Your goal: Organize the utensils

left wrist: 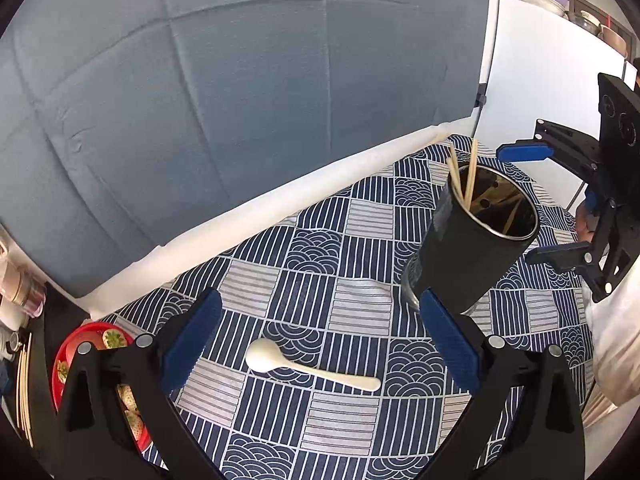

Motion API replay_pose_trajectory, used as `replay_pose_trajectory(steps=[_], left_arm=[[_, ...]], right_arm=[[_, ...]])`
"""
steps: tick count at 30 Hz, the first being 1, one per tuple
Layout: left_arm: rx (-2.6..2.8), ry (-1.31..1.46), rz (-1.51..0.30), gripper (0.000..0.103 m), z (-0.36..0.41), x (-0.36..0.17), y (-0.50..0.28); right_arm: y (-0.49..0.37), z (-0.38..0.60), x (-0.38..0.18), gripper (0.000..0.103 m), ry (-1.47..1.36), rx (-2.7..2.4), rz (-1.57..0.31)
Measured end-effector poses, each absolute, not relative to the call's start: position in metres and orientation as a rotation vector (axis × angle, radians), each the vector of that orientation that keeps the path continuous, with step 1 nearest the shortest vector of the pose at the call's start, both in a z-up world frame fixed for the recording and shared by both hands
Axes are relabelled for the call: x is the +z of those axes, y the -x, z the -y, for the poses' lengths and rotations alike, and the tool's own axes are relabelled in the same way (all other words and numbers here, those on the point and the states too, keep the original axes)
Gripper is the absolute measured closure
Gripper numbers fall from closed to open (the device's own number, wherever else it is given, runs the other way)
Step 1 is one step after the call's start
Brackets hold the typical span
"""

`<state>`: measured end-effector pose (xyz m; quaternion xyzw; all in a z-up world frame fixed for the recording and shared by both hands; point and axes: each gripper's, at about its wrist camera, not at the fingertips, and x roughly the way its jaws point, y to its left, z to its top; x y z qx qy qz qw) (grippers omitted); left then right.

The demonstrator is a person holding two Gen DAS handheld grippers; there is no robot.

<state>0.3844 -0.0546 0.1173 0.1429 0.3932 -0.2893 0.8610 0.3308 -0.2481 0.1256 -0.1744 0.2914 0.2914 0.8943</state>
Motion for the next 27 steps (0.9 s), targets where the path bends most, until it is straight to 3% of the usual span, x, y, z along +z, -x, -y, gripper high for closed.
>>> replay_pose_trajectory(steps=[14,27], left_arm=[[-0.554,-0.148,-0.931,0.006,-0.002,0.061,-0.395],[-0.425,-0.09,-1.016,0.006,-0.018,0.0,-0.419]], right_arm=[[-0.32,0.174,0.11,0.015,0.452,0.6,-0.663],[-0.338,0.109,0.035,0.015,0.489,0.627,-0.844]])
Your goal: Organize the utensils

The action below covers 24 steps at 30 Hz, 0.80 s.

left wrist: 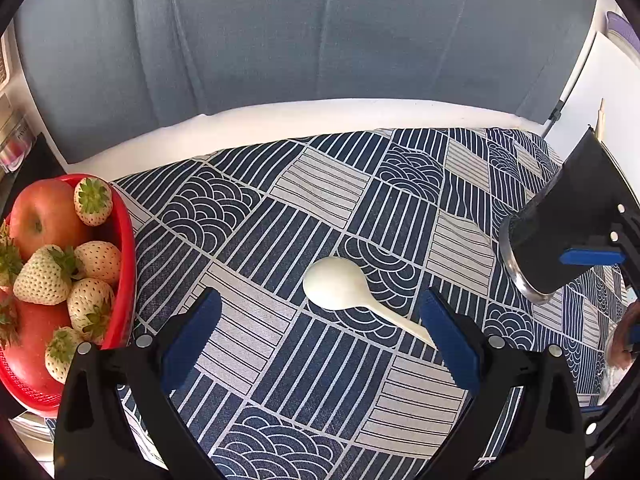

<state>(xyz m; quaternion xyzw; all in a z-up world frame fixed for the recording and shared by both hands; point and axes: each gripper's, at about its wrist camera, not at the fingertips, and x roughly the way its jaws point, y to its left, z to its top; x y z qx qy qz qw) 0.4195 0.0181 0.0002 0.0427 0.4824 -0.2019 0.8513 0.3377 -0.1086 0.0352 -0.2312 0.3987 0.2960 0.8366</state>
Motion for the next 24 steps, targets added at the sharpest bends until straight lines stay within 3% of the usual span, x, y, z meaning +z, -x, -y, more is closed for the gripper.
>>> replay_pose_trajectory(steps=[14,20,21,23,24], left_arm=[[-0.508,-0.14,-0.987,0.006,-0.042,0.0,-0.414],[-0.538,-0.159,-0.95,0.006,-0.051,0.009,-0.409],[-0.538,-0.159,-0.946,0.006,-0.053,0.01,-0.409],[-0.533,-0.155,-0.94,0.006,-0.057,0.012,-0.409],[-0.529,-0.151,-0.938,0.006,-0.059,0.012,-0.409]], right_arm=[[-0.405,0.073,-0.031,0.016,0.373,0.558,-1.027],[-0.43,0.066,-0.042,0.032,0.323,0.543,-1.079],[-0.434,0.066,-0.042,0.036,0.302,0.549,-1.09],[-0.437,0.064,-0.04,0.057,0.298,0.551,-1.089],[-0.439,0.063,-0.038,0.087,0.292,0.557,-1.092]])
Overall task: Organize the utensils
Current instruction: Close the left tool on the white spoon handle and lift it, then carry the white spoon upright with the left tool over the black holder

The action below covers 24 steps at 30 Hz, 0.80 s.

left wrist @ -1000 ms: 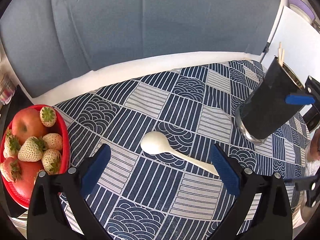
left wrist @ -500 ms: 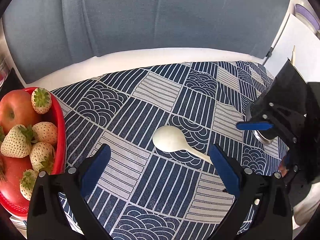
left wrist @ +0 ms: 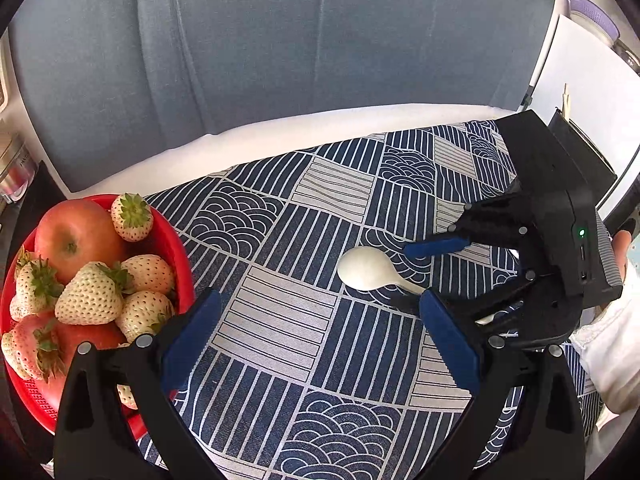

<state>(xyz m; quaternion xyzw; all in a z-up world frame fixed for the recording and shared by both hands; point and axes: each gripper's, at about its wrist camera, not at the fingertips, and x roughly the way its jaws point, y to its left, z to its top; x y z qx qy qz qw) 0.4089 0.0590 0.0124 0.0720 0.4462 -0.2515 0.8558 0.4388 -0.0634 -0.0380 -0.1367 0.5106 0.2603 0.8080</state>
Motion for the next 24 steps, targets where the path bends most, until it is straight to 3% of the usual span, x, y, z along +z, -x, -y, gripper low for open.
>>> replay_pose_trajectory(steps=[1,10,22,23,24], left_arm=[[-0.524,-0.147,-0.937,0.006,-0.061,0.013,-0.409],[-0.534,-0.144,-0.919,0.006,-0.061,0.019,-0.403],[-0.695,-0.274,-0.946,0.006,0.008,-0.015,-0.38],[-0.705,-0.272,-0.946,0.01,0.012,-0.017,-0.38],[-0.721,-0.265,-0.951,0.024,0.015,-0.018,-0.381]], right_arm=[[-0.441,0.065,-0.037,0.096,0.264,0.57,-1.113],[-0.433,0.103,-0.028,0.096,0.055,0.576,-1.096],[-0.418,0.132,0.023,0.096,-0.105,0.63,-0.947],[-0.417,0.133,0.024,0.096,-0.12,0.636,-0.939],[-0.416,0.132,0.024,0.096,-0.127,0.635,-0.931]])
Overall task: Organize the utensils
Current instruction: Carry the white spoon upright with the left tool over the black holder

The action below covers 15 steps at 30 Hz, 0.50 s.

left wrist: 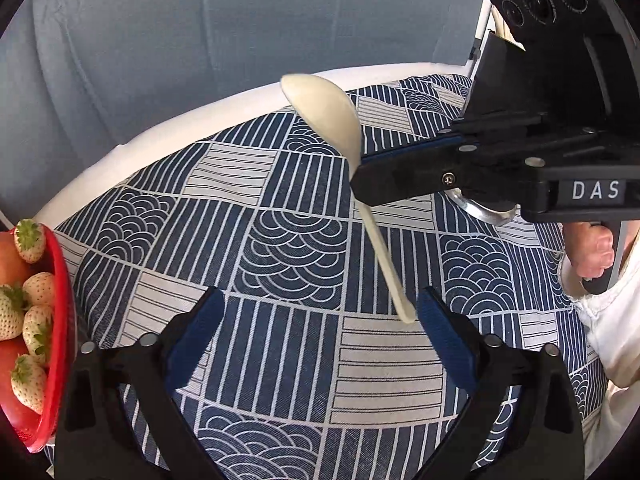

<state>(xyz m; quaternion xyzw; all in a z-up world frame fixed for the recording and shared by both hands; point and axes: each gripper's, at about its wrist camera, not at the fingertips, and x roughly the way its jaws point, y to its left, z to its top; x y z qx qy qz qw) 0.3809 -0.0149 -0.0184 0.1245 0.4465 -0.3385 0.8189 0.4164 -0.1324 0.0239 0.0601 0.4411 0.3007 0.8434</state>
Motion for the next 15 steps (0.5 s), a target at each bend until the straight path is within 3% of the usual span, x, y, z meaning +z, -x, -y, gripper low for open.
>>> replay_pose_trajectory(steps=[2,3,4,5,6,15], left_arm=[[-0.758,-0.24,-0.966,0.039,0.02,-0.02,-0.382],[-0.775,-0.235,-0.967,0.053,0.023,-0.021,-0.382],[-0.794,-0.235,-0.967,0.069,0.026,-0.021,-0.381],[-0.827,-0.219,-0.983,0.095,0.028,-0.022,-0.381],[-0.829,-0.207,-0.992,0.095,0.029,-0.022,-0.381],[-0.788,-0.25,-0.936,0.098,0.031,0.002,-0.373]], right_arm=[[-0.416,0.135,0.025,0.096,-0.157,0.639,-0.92],[-0.415,0.137,0.025,0.096,-0.177,0.647,-0.918],[-0.414,0.138,0.025,0.096,-0.187,0.646,-0.914],[-0.413,0.14,0.026,0.097,-0.192,0.642,-0.908],[-0.412,0.141,0.027,0.102,-0.199,0.645,-0.903],[-0.401,0.159,0.047,0.102,-0.248,0.662,-0.84]])
